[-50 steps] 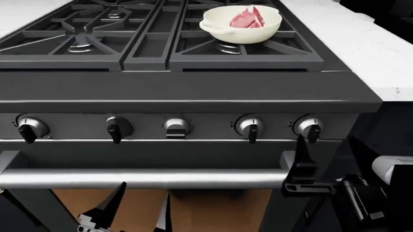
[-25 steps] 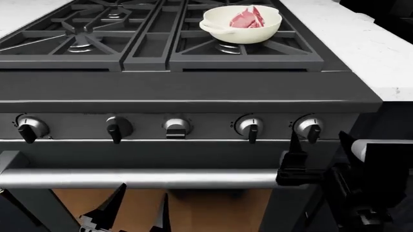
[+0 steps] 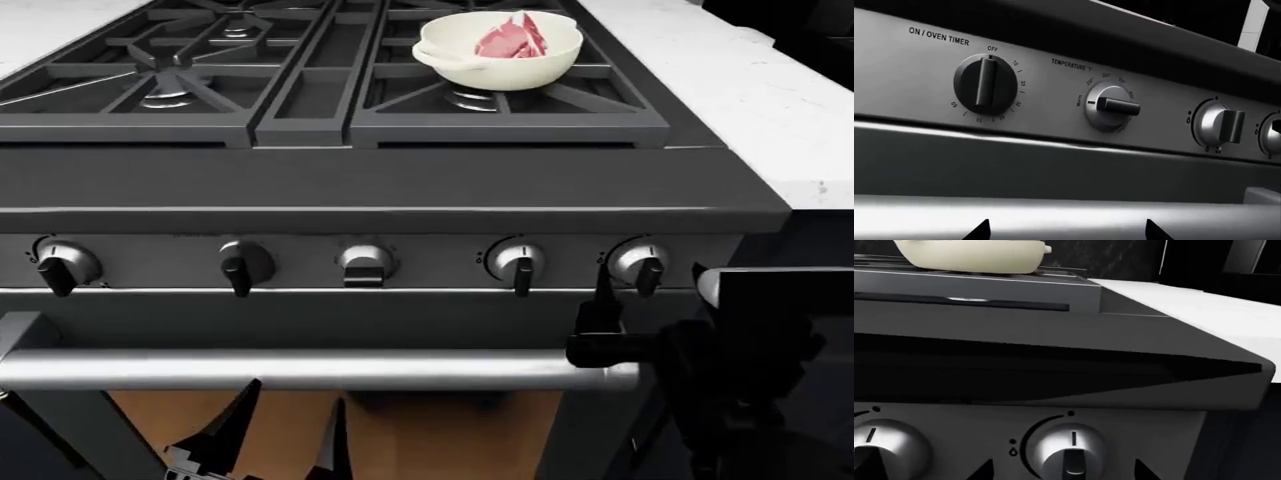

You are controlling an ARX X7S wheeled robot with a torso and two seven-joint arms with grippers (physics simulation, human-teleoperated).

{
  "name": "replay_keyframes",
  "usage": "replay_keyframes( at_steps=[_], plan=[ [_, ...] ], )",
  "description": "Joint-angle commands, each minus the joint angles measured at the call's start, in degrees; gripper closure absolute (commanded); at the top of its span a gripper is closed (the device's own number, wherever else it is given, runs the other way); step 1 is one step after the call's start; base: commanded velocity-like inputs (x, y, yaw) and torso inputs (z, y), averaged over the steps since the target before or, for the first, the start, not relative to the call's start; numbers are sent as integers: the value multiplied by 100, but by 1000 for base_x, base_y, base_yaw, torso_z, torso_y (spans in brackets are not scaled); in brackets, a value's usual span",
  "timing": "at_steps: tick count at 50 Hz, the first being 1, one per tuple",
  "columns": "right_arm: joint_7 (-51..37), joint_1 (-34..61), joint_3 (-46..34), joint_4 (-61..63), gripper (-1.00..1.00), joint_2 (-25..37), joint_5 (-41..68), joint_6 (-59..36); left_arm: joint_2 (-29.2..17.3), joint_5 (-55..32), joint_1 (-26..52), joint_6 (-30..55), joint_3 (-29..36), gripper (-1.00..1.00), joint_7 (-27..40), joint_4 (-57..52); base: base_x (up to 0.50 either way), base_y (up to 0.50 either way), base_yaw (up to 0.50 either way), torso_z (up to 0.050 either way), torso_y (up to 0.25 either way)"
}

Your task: Frozen meat rests on a plate on the counter. Retrieve the meat and place it in a pot on a burner. Then turn the burner on.

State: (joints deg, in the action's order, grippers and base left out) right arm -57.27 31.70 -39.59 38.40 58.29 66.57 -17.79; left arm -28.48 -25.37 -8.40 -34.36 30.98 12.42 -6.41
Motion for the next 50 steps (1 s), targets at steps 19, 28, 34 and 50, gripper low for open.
replay_keyframes(
  at_steps=[19,28,34,50],
  plan=[
    [223,26,-25,-485,-100,-151,-36,-19,17,-159,28,82,-2,-100,77,109,0,0,0,0,0],
    [236,97,-15,-565,100,-205,-59,-50,22,-194,49,98,-8,-100,76,127,0,0,0,0,0],
    [238,90,-10,-543,100,-217,-103,-27,28,-224,42,81,-11,-100,62,144,2,0,0,0,0],
    [169,234,-88,-491,100,-370,-157,-202,-11,-287,-71,-51,-73,-100,59,76,4,1,2,0,0]
  ],
)
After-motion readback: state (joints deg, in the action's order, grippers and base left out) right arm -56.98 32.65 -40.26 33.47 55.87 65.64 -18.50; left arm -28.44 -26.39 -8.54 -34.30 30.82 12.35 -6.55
